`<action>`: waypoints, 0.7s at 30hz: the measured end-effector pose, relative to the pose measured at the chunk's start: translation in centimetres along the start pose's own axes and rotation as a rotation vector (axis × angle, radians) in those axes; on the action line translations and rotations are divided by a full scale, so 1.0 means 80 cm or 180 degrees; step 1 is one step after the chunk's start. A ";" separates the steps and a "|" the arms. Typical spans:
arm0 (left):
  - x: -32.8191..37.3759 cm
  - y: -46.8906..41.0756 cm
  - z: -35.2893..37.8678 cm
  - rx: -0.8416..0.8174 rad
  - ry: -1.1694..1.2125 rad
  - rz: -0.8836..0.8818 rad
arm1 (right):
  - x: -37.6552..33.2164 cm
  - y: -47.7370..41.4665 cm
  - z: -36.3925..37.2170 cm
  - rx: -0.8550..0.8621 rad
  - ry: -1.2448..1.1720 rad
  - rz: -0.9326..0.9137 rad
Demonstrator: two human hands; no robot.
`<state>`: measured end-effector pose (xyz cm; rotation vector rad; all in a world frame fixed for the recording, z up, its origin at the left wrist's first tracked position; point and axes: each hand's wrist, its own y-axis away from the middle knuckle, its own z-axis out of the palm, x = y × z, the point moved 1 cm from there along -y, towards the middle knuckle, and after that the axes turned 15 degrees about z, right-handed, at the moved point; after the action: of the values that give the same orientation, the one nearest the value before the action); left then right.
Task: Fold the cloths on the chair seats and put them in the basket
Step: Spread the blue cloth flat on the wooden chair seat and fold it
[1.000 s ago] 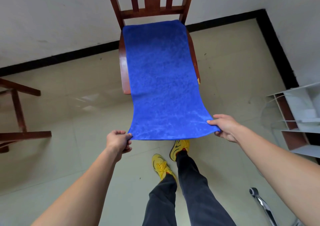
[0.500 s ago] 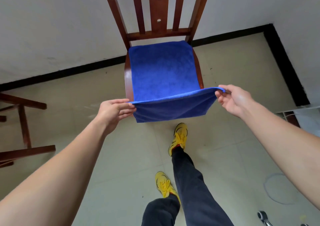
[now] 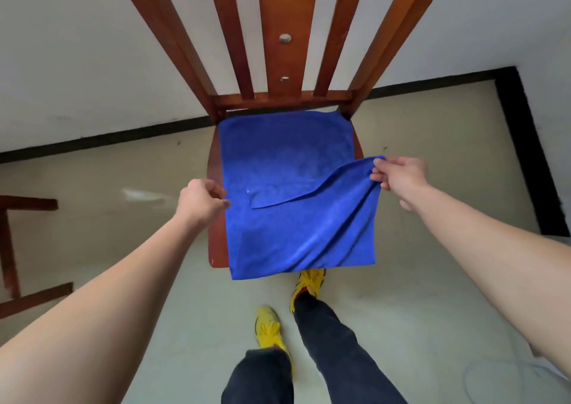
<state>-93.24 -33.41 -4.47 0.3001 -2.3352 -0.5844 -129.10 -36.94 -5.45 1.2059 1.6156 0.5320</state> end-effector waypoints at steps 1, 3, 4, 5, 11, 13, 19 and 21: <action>0.000 -0.005 0.013 -0.0088 0.0016 -0.0018 | -0.002 -0.007 0.005 0.0020 0.0083 0.0009; -0.003 -0.015 0.038 -0.0268 -0.0019 -0.0012 | -0.003 -0.021 0.014 0.0081 0.0172 0.0014; -0.004 -0.020 0.050 -0.0370 -0.0064 -0.0010 | -0.003 -0.026 0.017 0.0122 0.0195 0.0015; -0.006 -0.025 0.063 -0.0462 -0.0081 -0.0051 | -0.002 -0.032 0.021 0.0160 0.0212 0.0015; -0.030 -0.055 0.121 -0.0076 0.1054 -0.1400 | 0.016 -0.066 0.042 0.0248 0.0220 0.0053; -0.036 -0.063 0.129 0.0173 0.1190 -0.1477 | 0.023 -0.073 0.046 0.0256 0.0236 0.0055; -0.040 -0.066 0.108 0.0380 0.1422 -0.1315 | 0.029 -0.076 0.039 0.0507 0.0236 -0.0030; -0.040 -0.062 0.088 0.0512 0.1509 -0.1265 | 0.023 -0.075 0.034 0.0667 0.0304 -0.0149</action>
<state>-95.52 -34.27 -13.34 0.8902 -1.8698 -0.4477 -129.32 -38.27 -12.18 1.3090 1.8117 0.4031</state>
